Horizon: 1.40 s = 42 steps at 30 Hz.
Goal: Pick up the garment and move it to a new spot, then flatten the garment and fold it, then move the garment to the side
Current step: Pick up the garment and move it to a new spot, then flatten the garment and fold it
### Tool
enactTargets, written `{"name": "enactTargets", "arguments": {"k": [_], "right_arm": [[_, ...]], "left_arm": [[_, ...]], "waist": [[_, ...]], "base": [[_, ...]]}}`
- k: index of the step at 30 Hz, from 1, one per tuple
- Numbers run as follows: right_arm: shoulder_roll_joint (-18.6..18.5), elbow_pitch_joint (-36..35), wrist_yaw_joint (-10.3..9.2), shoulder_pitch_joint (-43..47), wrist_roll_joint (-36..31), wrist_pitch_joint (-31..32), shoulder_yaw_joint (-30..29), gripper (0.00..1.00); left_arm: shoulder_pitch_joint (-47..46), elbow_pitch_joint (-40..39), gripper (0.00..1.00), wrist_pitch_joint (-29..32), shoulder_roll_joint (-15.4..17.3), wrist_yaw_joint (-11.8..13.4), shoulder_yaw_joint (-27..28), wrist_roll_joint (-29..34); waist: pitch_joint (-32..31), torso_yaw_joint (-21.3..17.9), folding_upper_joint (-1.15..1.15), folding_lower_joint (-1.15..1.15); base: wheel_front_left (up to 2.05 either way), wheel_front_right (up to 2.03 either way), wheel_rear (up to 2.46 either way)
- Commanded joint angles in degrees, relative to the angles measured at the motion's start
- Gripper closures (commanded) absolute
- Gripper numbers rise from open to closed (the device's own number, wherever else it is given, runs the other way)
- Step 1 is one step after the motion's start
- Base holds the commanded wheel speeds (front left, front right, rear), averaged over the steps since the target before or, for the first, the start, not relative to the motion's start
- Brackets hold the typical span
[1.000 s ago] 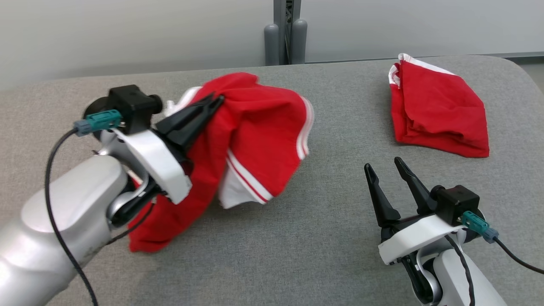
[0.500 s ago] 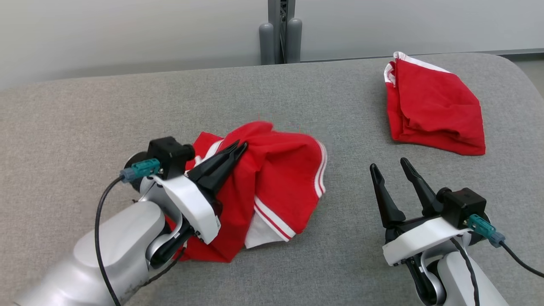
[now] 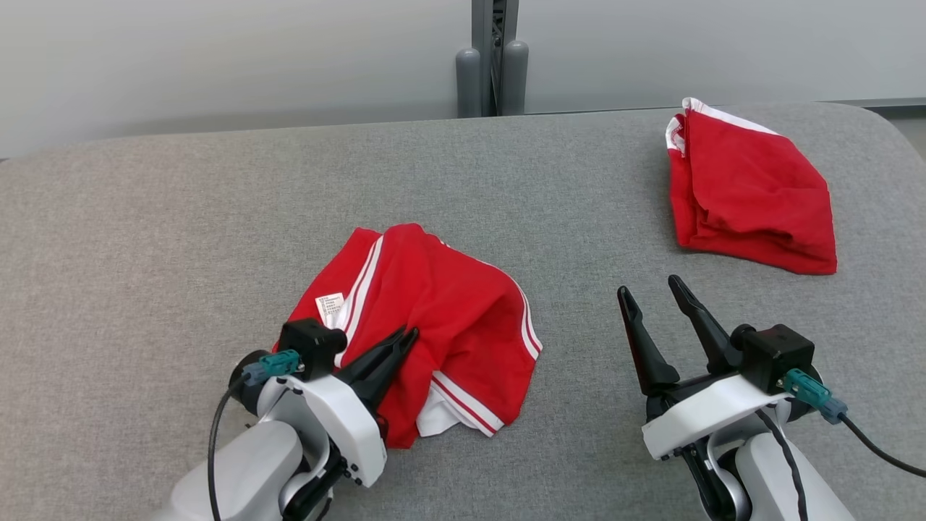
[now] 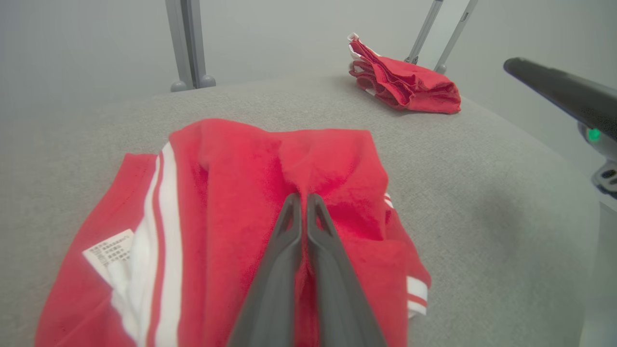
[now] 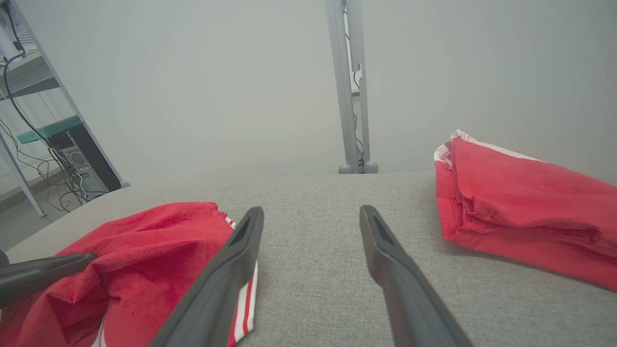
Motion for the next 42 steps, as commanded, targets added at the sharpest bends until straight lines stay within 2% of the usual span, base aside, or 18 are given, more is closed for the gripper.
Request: {"name": "enactTargets", "arguments": {"k": [1,2,3,10,15,19,24,30,42], "right_arm": [[-0.3,0.1,0.01,0.6,0.3,-0.1,-0.2,0.00],[-0.3,0.2,0.00,0.6,0.3,-0.1,-0.2,0.00],[-0.3,0.2,0.01,0.6,0.4,-0.1,-0.2,0.00],[-0.3,0.2,0.00,1.1,0.7,-0.1,-0.5,0.00],[-0.3,0.1,0.00,1.5,0.9,-0.1,-0.4,0.00],[-0.3,0.1,0.01,1.3,1.2,-0.1,-0.1,0.00],[-0.3,0.4,0.00,0.8,1.4,-0.1,0.1,0.00],[-0.3,0.5,0.00,0.2,1.6,-0.1,0.5,0.00],[-0.3,0.6,0.01,-1.1,1.2,-0.1,0.9,0.00]], "left_arm": [[0.4,0.1,0.61,-0.3,0.0,-0.2,0.5,0.6],[0.8,0.1,0.09,-0.3,-0.3,-0.2,1.3,1.2],[1.4,-0.2,0.00,-0.3,-0.7,-0.2,1.9,1.5],[5.2,-5.6,0.00,-0.3,-1.8,-0.2,7.9,6.7],[6.8,-8.6,0.00,-0.3,-0.8,-0.2,12.0,9.8],[6.3,-8.0,0.00,-0.3,0.7,-0.2,13.5,10.5],[3.7,-5.5,0.00,-0.3,3.4,-0.2,12.4,8.4],[-0.1,-0.8,0.00,2.7,6.4,-0.2,8.6,3.5],[-5.3,5.1,0.00,5.3,6.5,-0.2,0.9,-8.0]], "waist": [[-0.1,0.1,0.00,0.00],[-0.2,0.2,0.00,0.00],[-0.4,0.4,0.00,0.00],[-1.5,1.1,0.00,0.00],[-2.1,1.3,0.00,0.00],[-2.1,0.9,0.00,0.00],[-1.8,-0.2,0.00,0.00],[-0.5,-2.1,0.00,0.00],[2.0,-5.4,0.00,0.00]], "base": [[0.00,0.00,0.00],[0.00,0.00,0.00],[0.00,0.00,0.00],[0.00,0.00,0.00],[0.00,0.00,0.00],[0.00,0.00,0.00],[0.00,0.00,0.00],[0.00,0.00,0.00],[0.00,0.00,0.00]]}}
